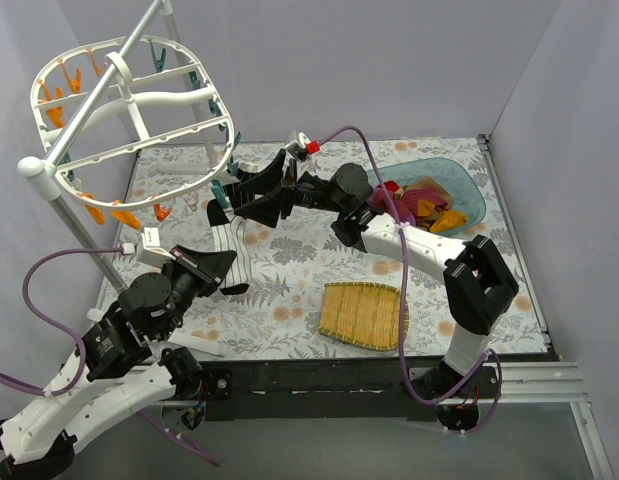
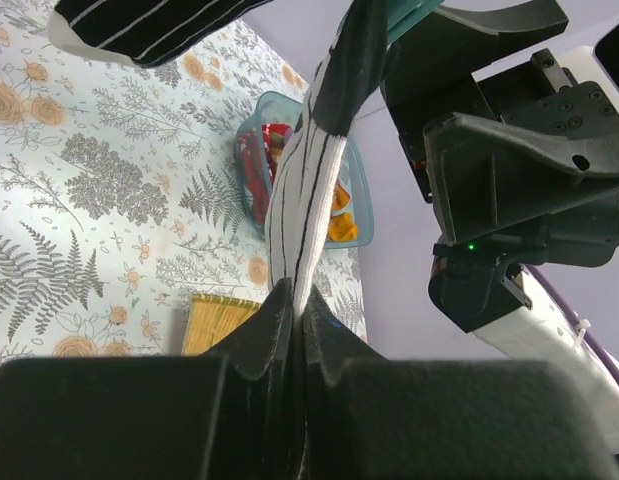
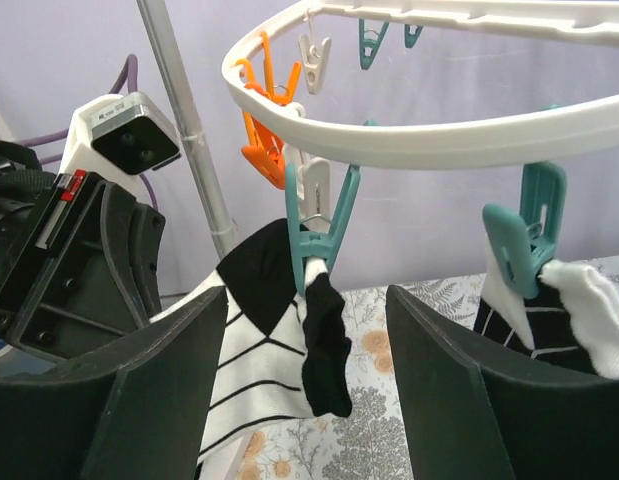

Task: Remove the socks clipped to the hanger
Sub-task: Remove the sock from the hanger.

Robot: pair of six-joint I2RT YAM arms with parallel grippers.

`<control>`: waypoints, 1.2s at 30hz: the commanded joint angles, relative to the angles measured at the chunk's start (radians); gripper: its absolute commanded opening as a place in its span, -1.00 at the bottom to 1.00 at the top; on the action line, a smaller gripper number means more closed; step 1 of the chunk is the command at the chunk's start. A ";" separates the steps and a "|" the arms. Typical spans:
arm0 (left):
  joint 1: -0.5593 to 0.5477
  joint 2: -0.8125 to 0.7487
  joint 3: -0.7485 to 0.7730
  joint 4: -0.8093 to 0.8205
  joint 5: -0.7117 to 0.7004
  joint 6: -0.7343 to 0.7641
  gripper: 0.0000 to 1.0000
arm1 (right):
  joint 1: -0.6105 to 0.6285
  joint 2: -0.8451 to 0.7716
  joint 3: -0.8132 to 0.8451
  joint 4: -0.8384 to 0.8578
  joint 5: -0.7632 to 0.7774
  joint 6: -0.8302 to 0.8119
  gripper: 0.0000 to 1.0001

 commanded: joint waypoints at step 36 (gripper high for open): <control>0.005 -0.071 0.064 -0.154 -0.046 -0.024 -1.00 | 0.111 0.129 0.295 -0.092 0.150 -0.024 0.35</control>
